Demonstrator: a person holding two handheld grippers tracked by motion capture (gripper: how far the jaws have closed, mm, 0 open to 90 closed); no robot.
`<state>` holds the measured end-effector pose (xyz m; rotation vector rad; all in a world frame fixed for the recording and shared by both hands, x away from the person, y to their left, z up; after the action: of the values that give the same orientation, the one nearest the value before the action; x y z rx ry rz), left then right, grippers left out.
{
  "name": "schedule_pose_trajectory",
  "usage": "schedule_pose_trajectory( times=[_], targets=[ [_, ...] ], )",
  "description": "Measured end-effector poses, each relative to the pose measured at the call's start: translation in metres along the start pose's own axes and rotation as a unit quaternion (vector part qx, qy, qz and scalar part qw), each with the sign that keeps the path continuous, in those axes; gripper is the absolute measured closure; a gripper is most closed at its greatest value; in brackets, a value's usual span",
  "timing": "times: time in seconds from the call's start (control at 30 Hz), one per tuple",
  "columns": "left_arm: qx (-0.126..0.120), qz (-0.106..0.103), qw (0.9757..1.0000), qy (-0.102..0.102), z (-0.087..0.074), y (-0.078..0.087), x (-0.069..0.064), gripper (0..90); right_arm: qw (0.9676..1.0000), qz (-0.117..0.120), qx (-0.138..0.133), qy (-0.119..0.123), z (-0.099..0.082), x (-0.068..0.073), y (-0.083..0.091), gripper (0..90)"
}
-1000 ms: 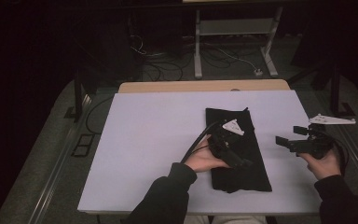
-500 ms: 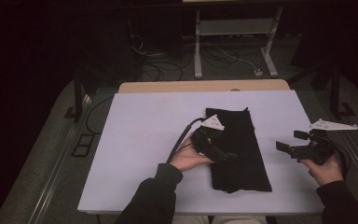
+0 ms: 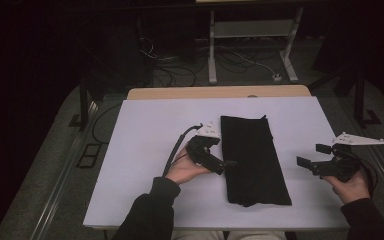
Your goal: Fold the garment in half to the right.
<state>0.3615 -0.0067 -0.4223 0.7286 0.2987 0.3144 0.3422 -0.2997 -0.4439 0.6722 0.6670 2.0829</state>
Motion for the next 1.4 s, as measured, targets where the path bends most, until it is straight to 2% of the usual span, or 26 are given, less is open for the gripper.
schedule_pose_trajectory(
  times=[0.37, 0.53, 0.9, 1.4],
  targets=[
    [-0.020, 0.025, 0.9993, 0.018, -0.014, 0.023, 0.014, 0.0, 0.9999, 0.008, -0.003, 0.005, -0.009, 0.005, 0.002, 0.0],
    [-0.022, 0.034, 0.9989, 0.022, -0.019, 0.032, 0.019, 0.0, 0.9999, 0.008, 0.001, 0.006, -0.013, 0.007, 0.002, 0.0],
    [-0.047, 0.054, 0.9966, 0.041, -0.035, 0.052, 0.030, 0.0, 1.0000, 0.008, 0.000, 0.005, -0.018, 0.005, 0.005, 0.0],
    [-0.052, 0.077, 0.9941, 0.054, -0.057, 0.075, 0.044, 0.0, 1.0000, 0.008, 0.003, 0.002, -0.020, 0.003, 0.005, 0.0]
  ],
)
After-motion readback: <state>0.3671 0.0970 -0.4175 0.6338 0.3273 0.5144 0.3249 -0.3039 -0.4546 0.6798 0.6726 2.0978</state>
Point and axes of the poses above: each handheld gripper's, and its own axes: y roughly backward along the jaws, z roughly out of its top, x roughly to its left, the point moved 8 cm from there along -y, roughly forward along the jaws, and after that the axes turned 9 degrees about x, right-handed, at the moved point
